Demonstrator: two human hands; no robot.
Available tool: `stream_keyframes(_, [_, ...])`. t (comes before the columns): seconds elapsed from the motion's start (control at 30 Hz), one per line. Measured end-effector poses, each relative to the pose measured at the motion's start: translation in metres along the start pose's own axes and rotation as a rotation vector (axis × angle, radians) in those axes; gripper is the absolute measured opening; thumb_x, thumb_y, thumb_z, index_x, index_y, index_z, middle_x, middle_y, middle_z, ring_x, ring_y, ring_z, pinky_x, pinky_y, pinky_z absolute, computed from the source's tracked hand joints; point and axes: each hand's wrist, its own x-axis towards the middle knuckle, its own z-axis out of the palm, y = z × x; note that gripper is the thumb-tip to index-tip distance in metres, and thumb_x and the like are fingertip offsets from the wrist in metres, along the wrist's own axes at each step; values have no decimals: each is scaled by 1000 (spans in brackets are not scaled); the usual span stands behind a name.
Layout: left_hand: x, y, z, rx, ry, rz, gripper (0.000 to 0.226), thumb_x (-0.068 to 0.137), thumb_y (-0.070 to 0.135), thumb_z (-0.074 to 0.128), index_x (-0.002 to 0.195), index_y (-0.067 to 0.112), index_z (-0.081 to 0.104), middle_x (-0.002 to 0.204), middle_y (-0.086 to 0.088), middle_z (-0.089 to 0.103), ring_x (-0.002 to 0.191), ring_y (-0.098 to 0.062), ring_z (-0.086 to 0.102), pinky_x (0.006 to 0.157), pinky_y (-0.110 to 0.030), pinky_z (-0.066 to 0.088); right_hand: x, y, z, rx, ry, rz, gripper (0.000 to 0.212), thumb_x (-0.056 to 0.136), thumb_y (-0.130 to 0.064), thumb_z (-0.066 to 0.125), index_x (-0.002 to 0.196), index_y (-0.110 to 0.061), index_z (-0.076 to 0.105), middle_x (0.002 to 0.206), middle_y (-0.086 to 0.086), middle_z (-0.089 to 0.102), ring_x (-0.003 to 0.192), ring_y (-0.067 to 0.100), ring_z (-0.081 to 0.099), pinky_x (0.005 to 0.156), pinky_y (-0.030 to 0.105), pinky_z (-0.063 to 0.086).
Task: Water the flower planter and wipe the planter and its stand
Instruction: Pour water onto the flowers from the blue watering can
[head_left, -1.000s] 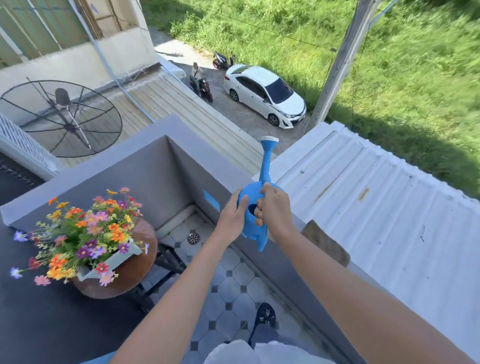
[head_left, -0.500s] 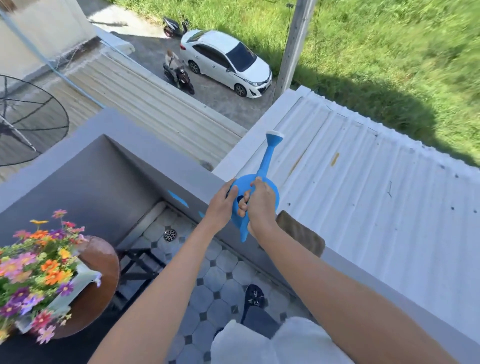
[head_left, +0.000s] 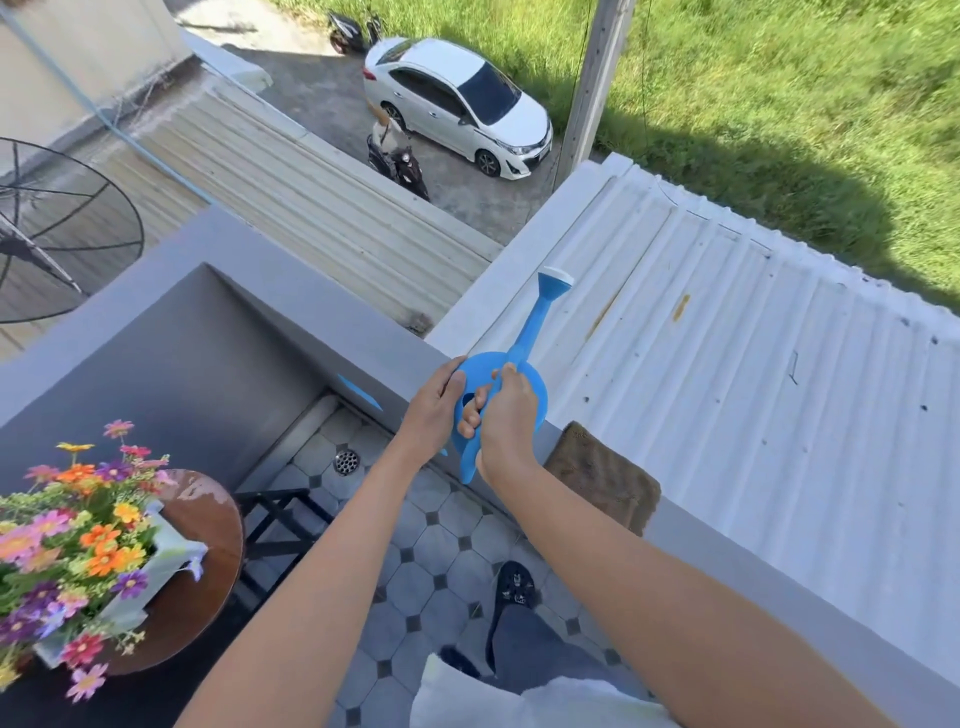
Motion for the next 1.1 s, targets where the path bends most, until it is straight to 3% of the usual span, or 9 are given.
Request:
stream_keyframes(0.17, [-3,-1,-2,-35,4,2,35,105,32,37,138,26,49,103,14,65,90,-3,61,81,-17,50,-3,10,2,13,6,-44,23,105,-25,35,84,-15,40,58,5,37,37,16,32,39,23,29])
stream_keyframes(0.33, [-2,-3,-2,-62,-5,-6,39,105,33,37,141,24,47,107,13,65,93,-5,62,86,-24,50,-3,13,3,4,18,-80,23,105,-23,34,85,-15,41,57,6,38,38,17,33,39,24,30])
stream_keyframes(0.5, [0,1,-1,-123,-16,-20,37,105,33,37,140,25,47,102,5,66,86,-7,62,77,-21,52,1,14,6,-6,36,-105,21,104,-24,34,87,-14,42,57,5,40,38,17,35,39,25,32])
stream_keyframes(0.6, [1,0,-2,-130,-28,-22,40,105,35,38,141,21,46,91,9,66,70,1,61,67,-19,49,1,13,5,-38,19,-114,20,103,-24,34,88,-14,43,59,7,42,39,18,38,41,26,35])
stream_keyframes(0.7, [0,-2,-4,-110,-25,-27,43,104,36,40,144,21,46,105,10,66,89,-9,64,78,-22,48,-1,10,-3,-143,-10,-142,24,104,-25,37,89,-11,49,58,9,49,40,21,47,45,32,46])
stream_keyframes(0.77, [-3,-1,-4,-104,-18,-39,44,103,36,42,144,21,45,121,4,64,108,-16,61,89,-25,47,0,6,-13,-284,-13,-191,28,103,-28,39,87,-10,54,64,10,59,51,24,58,56,40,56])
stream_keyframes(0.83, [-9,6,-6,-78,55,-25,43,103,36,42,143,22,46,136,2,57,123,-13,54,101,-25,42,-1,-1,-26,-457,-12,-233,30,103,-29,42,88,-8,58,76,9,64,64,21,65,60,40,62])
stream_keyframes(0.97, [-28,48,0,11,330,155,39,101,40,42,133,22,54,132,7,57,120,-5,52,101,-25,41,-4,-22,-64,-532,2,-329,21,103,-29,47,107,-14,62,86,5,67,67,13,61,49,26,54])
stream_keyframes(1.1, [-57,96,36,75,337,456,26,100,30,49,120,19,61,116,9,63,107,-1,57,88,-13,45,8,-31,-121,-598,159,-417,14,100,-31,51,99,-22,62,84,6,68,65,16,59,59,39,55])
